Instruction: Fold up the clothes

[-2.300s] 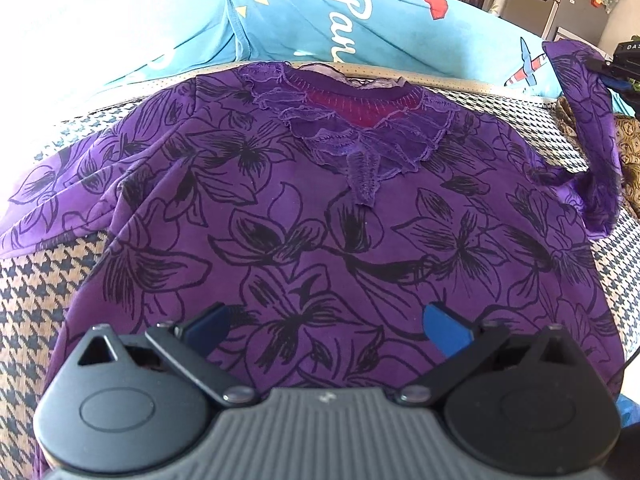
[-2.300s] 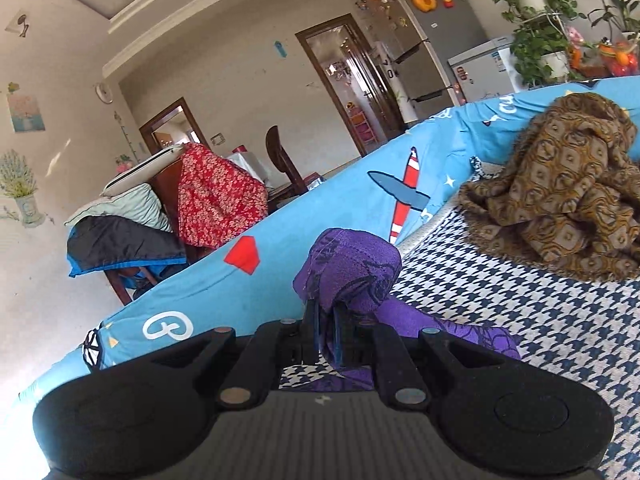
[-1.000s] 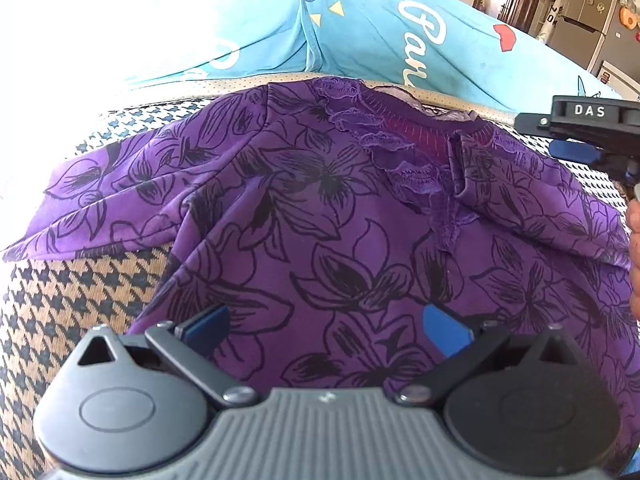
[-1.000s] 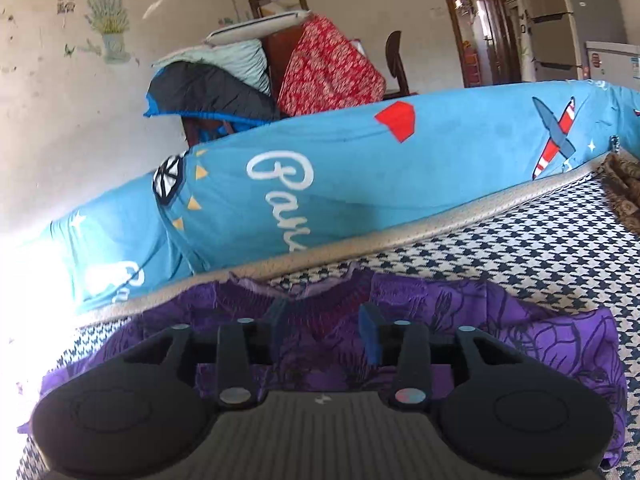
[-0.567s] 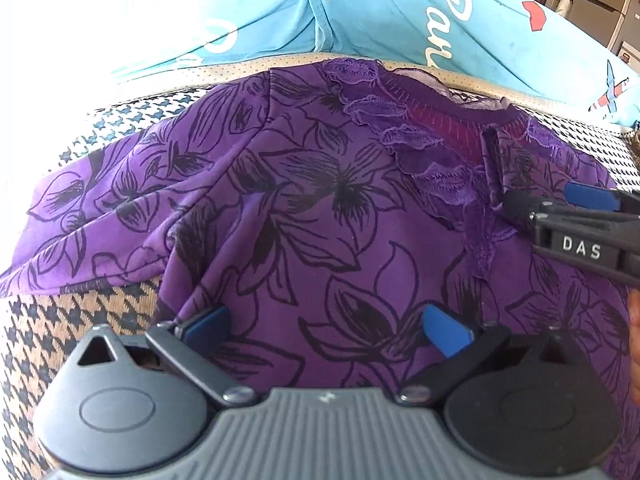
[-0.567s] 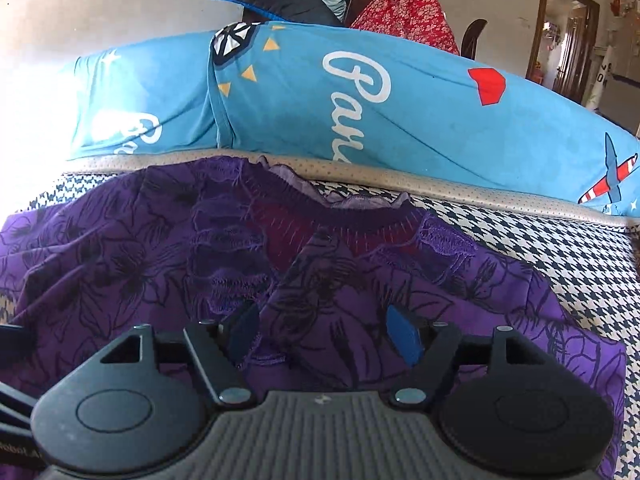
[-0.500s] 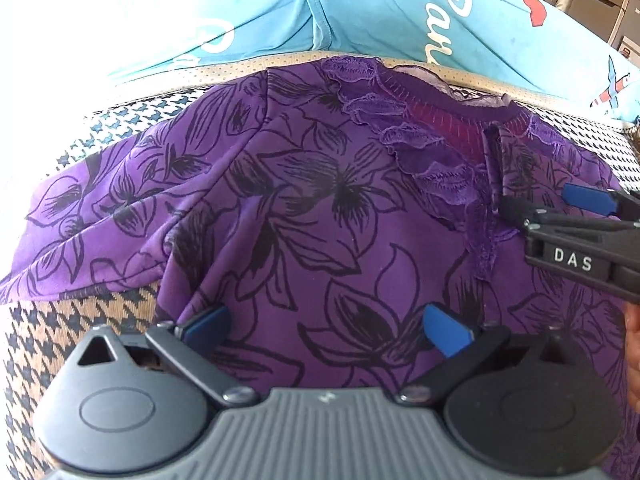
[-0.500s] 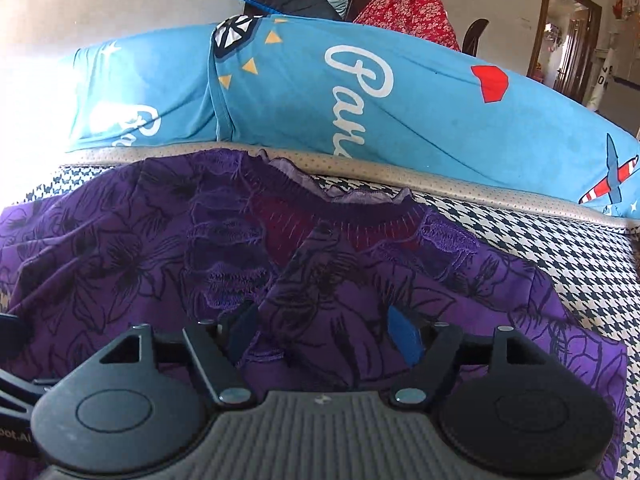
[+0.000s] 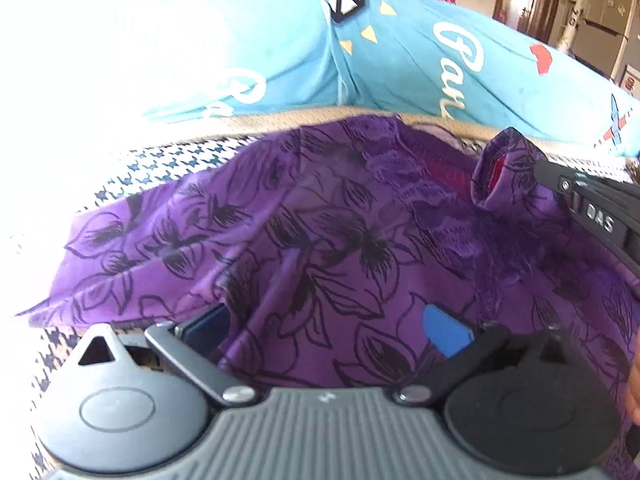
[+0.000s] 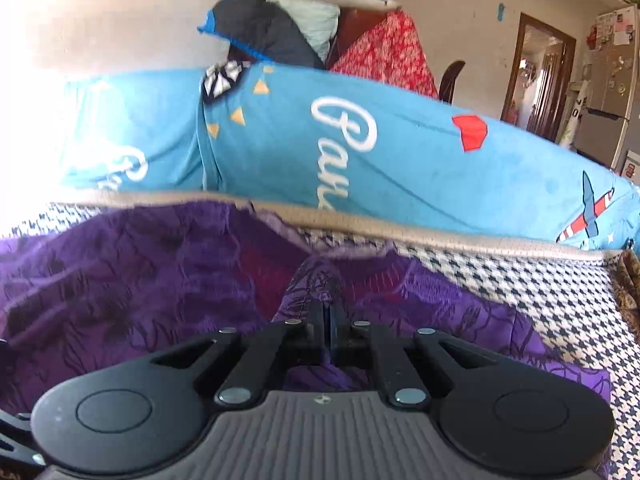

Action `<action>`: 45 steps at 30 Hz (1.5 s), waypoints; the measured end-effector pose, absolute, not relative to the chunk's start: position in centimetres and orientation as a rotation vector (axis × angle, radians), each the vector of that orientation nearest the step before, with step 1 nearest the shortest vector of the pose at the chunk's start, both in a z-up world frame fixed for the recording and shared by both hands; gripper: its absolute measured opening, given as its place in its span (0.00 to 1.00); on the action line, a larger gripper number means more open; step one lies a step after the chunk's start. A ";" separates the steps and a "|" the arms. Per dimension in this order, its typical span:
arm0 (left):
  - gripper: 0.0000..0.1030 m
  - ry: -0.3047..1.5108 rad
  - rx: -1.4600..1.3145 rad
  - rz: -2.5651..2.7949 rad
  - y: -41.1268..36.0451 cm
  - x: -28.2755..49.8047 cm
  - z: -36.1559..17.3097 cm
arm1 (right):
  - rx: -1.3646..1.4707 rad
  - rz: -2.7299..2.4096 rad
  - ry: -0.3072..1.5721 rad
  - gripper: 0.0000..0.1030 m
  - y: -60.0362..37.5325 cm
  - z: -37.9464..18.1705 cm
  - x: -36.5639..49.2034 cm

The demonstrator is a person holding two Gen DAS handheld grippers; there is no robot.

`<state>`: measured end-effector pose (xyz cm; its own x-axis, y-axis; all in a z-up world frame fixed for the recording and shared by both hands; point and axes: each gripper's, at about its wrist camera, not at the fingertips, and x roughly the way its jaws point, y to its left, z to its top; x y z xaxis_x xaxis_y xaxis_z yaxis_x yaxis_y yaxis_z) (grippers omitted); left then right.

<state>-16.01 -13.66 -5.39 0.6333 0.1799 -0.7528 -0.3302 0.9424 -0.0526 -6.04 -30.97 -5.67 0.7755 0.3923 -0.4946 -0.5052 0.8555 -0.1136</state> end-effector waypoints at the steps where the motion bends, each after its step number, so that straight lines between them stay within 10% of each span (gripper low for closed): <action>1: 1.00 0.816 -0.202 0.327 -13.1 -16.2 -5.1 | -0.212 0.537 0.455 0.05 -30.8 -4.9 -6.7; 6: 1.00 0.767 -0.237 0.462 -11.0 -16.7 -4.6 | -0.230 0.849 0.455 0.09 -28.2 -3.7 -9.6; 9: 1.00 0.772 -0.230 0.457 -11.1 -16.6 -4.7 | -0.328 0.893 0.548 0.47 -26.3 -4.9 -10.2; 17: 1.00 0.767 -0.243 0.388 -12.6 -16.2 -4.8 | -0.349 0.743 0.581 0.80 -27.0 -5.1 -9.6; 31: 1.00 0.755 -0.276 0.322 -13.7 -15.5 -5.2 | -0.287 0.704 0.684 0.78 -31.4 -5.2 -8.1; 45: 1.00 0.791 -0.299 0.229 -12.3 -13.8 -4.9 | -0.567 0.939 0.557 0.50 -25.3 -8.4 -14.0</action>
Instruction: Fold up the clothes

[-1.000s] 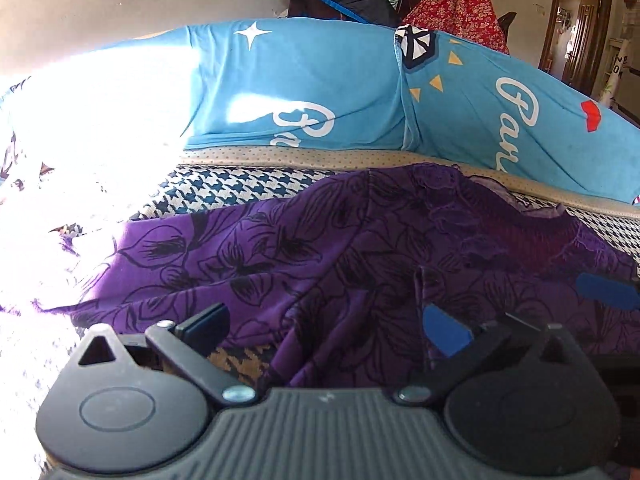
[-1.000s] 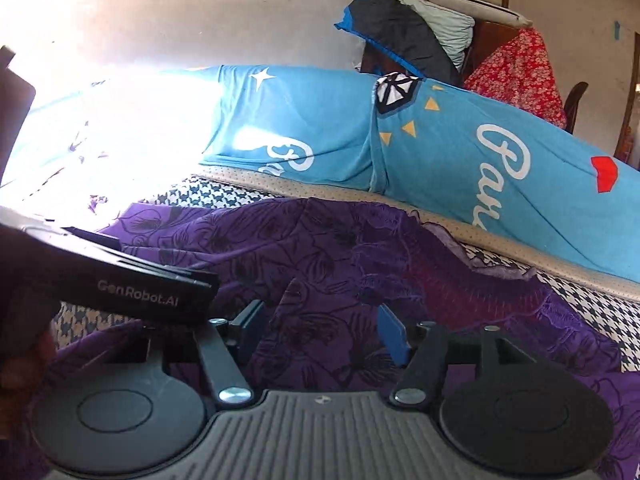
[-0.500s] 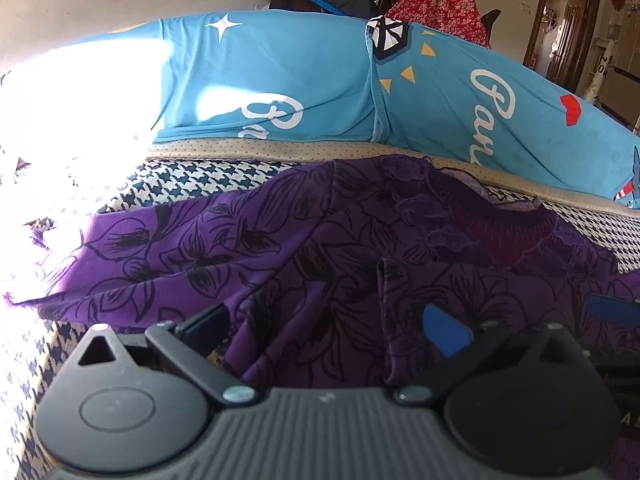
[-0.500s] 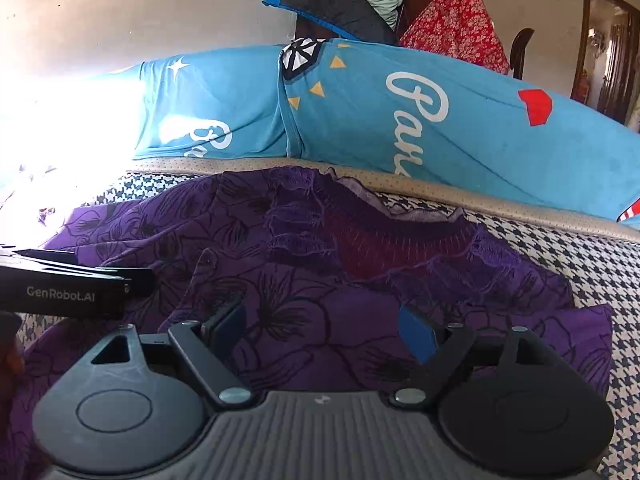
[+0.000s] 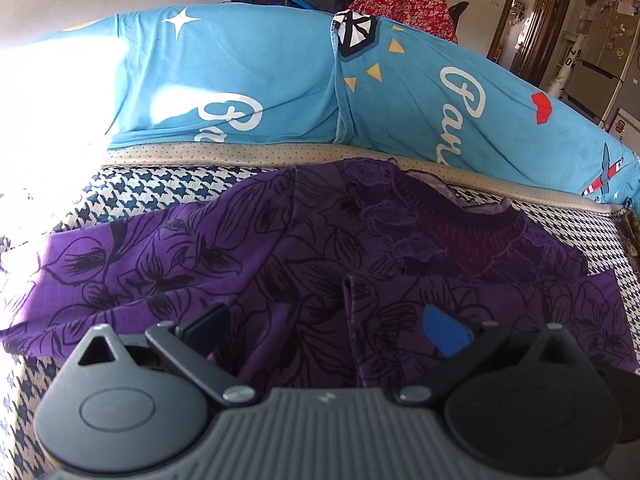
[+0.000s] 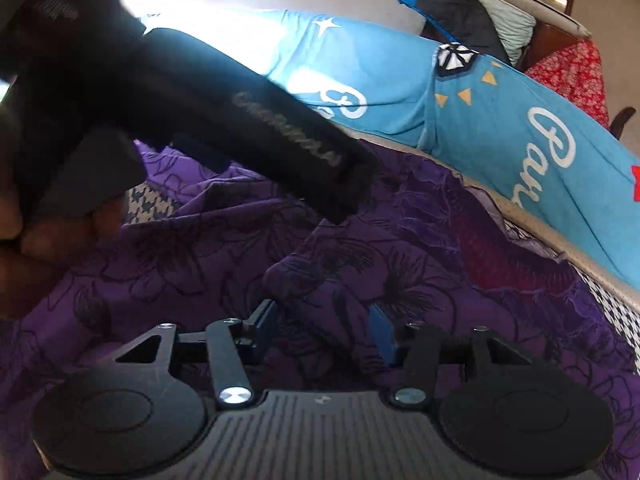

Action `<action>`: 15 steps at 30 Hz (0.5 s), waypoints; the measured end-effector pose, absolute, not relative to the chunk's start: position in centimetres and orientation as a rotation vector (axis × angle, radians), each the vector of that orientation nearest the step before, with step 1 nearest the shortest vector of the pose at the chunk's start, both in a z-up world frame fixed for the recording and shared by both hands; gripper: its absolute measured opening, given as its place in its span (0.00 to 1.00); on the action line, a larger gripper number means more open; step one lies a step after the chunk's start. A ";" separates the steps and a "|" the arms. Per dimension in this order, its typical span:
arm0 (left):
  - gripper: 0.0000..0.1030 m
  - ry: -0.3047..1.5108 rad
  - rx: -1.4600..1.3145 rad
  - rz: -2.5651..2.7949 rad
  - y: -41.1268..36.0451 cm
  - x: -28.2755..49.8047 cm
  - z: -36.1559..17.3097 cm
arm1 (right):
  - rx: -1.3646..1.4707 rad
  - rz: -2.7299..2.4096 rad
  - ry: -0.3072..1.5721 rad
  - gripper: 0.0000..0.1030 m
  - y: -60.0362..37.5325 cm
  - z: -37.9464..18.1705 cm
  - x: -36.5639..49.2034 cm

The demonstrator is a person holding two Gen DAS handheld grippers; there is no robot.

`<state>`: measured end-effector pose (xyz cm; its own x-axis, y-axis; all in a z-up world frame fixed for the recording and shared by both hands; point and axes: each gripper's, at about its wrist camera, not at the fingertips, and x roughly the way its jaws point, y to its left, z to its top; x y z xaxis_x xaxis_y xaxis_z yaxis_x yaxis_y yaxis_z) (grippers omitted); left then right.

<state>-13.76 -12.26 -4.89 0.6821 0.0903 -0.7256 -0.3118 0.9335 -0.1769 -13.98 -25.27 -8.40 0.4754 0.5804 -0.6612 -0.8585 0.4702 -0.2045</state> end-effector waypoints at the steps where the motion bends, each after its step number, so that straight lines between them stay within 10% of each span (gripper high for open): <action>1: 1.00 0.793 -0.310 0.233 -11.9 -13.7 -4.9 | -0.590 0.947 0.543 0.50 -24.8 -8.7 -14.4; 7: 1.00 0.801 -0.333 0.252 -11.0 -13.9 -5.2 | -0.667 0.872 0.531 0.46 -22.8 -10.5 -14.1; 12: 1.00 0.765 -0.342 0.279 -10.3 -14.6 -4.4 | -0.642 0.855 0.511 0.06 -22.2 -10.5 -14.0; 15: 1.00 0.720 -0.336 0.310 -9.9 -15.1 -3.6 | -0.568 0.850 0.449 0.05 -22.4 -9.1 -14.3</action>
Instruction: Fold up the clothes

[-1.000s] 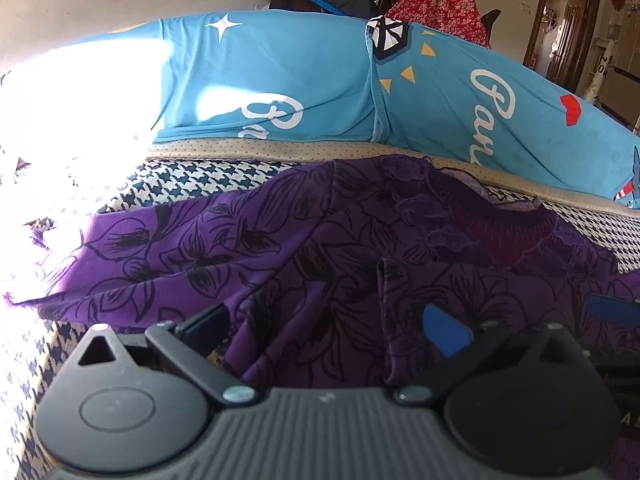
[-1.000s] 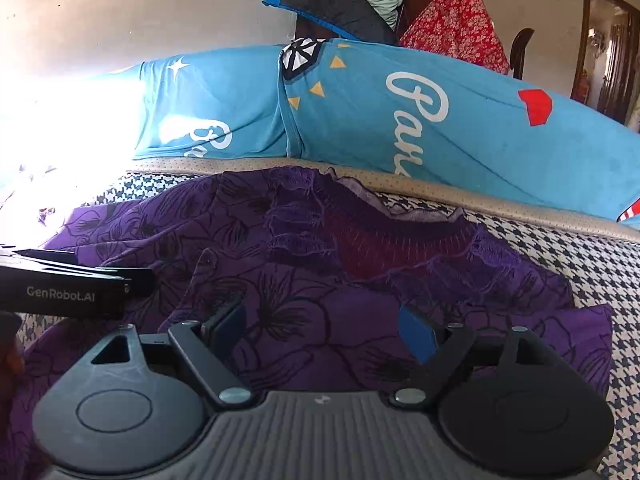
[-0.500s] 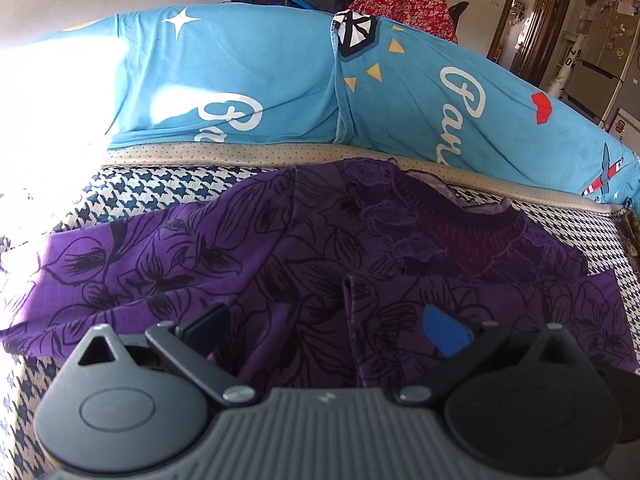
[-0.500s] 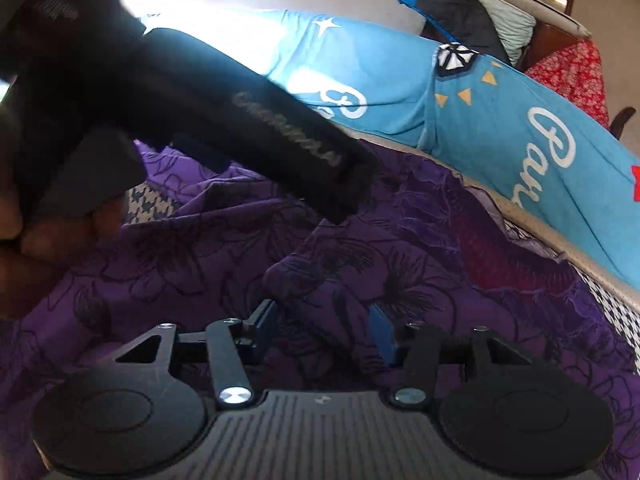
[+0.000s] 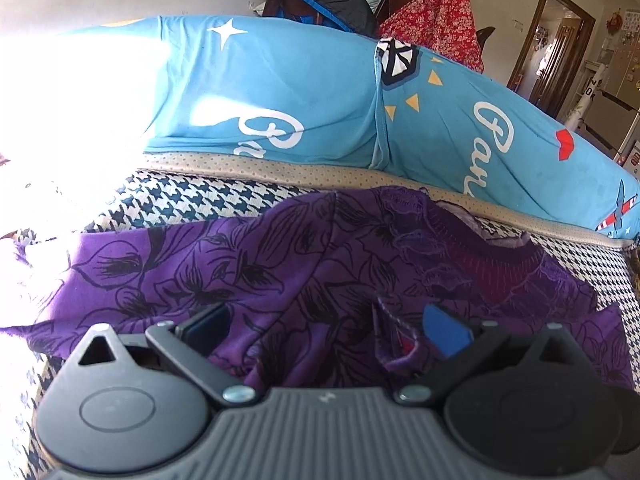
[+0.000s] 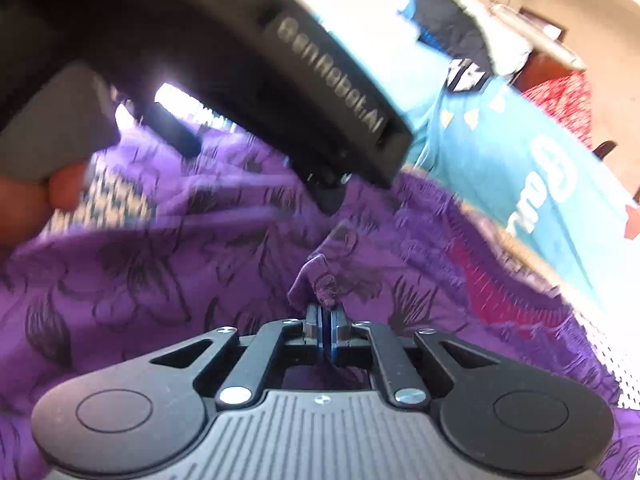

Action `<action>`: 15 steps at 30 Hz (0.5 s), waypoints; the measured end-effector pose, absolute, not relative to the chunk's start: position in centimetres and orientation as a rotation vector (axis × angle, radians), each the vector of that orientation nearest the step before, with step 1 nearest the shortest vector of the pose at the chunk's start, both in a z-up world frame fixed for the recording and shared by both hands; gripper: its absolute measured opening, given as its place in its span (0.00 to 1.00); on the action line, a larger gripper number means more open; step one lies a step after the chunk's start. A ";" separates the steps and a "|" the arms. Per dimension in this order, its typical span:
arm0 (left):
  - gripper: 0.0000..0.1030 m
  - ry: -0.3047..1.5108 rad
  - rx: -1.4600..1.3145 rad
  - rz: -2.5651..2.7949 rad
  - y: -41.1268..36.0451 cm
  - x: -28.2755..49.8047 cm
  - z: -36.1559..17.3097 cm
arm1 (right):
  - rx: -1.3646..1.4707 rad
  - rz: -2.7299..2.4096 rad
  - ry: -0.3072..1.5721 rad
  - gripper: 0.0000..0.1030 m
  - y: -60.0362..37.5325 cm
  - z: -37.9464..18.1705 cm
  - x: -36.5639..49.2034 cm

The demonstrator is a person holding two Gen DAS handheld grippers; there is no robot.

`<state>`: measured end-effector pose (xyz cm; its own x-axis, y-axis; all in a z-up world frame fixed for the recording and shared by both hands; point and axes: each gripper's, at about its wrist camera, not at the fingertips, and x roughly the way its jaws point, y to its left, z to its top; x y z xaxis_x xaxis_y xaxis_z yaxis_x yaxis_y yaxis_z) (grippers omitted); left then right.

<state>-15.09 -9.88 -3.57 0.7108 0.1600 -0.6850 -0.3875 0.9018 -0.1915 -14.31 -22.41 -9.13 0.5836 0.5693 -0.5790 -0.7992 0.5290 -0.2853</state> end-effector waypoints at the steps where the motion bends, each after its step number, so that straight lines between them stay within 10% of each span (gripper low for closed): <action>1: 1.00 0.715 -0.330 0.322 -9.8 -15.1 -3.5 | -0.526 0.875 0.434 0.05 -22.6 -8.5 -14.5; 5: 1.00 0.729 -0.323 0.341 -9.7 -15.0 -3.9 | -0.482 0.965 0.415 0.08 -22.7 -7.7 -15.2; 8: 1.00 0.740 -0.308 0.333 -10.3 -14.9 -4.3 | -0.550 0.963 0.483 0.30 -22.6 -8.2 -15.0; 15: 1.00 0.717 -0.222 0.289 -13.0 -14.8 -4.6 | -0.501 0.873 0.535 0.32 -26.9 -6.7 -12.5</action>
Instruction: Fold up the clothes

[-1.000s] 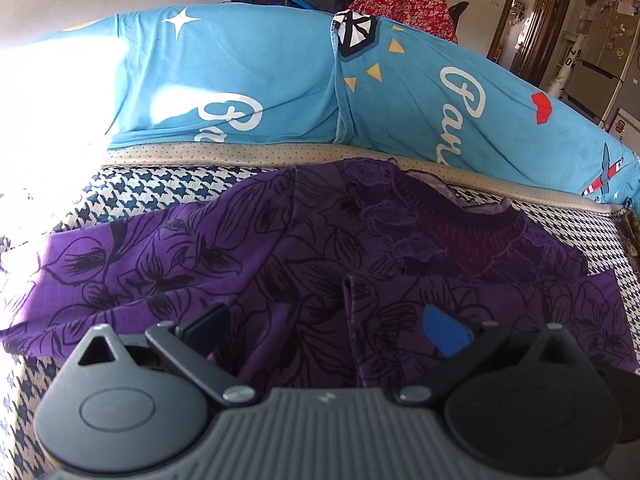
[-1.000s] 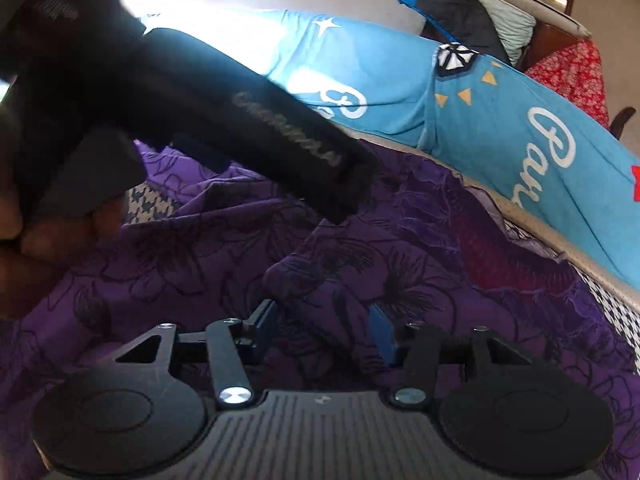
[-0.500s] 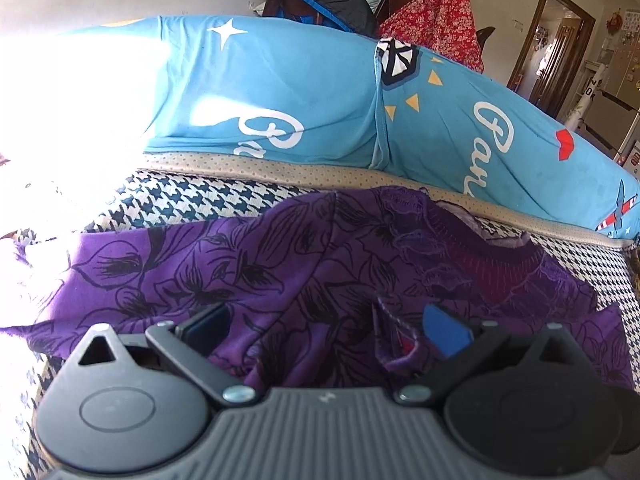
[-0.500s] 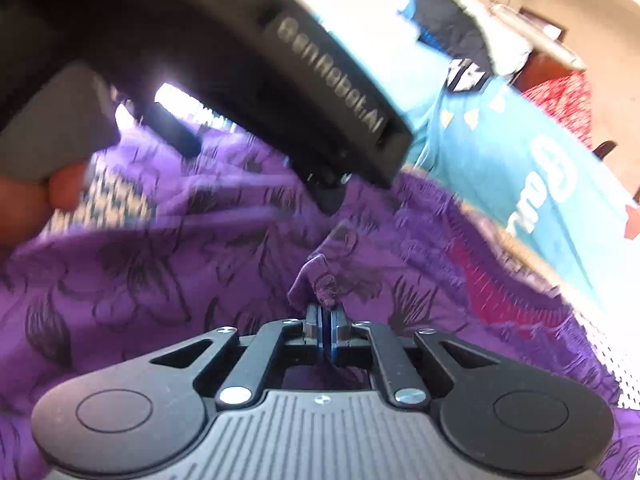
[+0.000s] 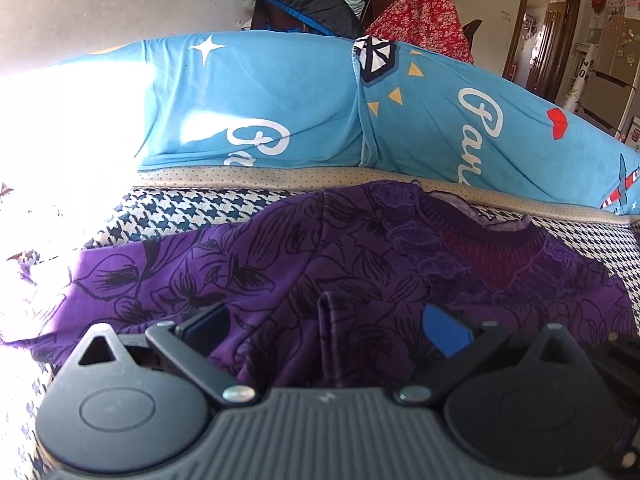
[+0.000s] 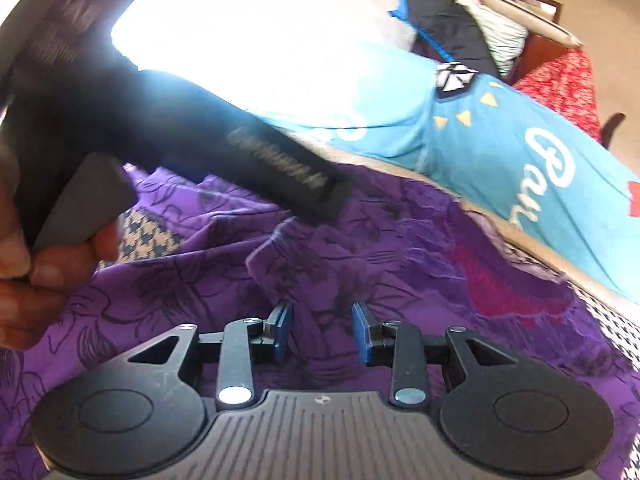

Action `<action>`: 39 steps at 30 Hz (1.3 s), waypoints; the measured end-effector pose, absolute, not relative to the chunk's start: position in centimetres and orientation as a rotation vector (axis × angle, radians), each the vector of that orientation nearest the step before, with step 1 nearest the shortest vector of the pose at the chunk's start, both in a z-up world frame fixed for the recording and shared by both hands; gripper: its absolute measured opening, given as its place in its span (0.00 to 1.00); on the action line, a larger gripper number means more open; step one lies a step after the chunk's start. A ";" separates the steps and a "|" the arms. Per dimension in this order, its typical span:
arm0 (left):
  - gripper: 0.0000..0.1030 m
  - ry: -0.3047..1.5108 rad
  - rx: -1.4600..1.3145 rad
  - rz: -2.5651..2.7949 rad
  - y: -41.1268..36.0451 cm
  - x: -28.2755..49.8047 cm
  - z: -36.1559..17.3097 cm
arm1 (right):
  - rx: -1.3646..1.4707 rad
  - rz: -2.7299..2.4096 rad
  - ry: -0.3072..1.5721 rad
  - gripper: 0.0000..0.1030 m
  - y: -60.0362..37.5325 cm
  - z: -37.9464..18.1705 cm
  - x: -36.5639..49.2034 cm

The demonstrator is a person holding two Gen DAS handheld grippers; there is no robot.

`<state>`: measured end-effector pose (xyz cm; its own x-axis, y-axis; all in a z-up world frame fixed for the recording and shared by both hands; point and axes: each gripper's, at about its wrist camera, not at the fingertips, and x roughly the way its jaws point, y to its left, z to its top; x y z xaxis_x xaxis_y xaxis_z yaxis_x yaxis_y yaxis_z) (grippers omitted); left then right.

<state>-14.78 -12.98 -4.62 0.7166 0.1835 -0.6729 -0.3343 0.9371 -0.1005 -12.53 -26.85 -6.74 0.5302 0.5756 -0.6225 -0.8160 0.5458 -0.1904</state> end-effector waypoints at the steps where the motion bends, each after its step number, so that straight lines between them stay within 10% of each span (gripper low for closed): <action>1: 1.00 0.717 -0.207 0.275 -13.6 -14.7 -4.7 | -0.498 0.848 0.527 0.32 -27.8 -6.4 -12.2; 39: 1.00 0.870 -0.022 0.156 -20.1 -13.0 -10.0 | -0.338 0.387 0.787 0.46 -47.4 -7.6 -6.4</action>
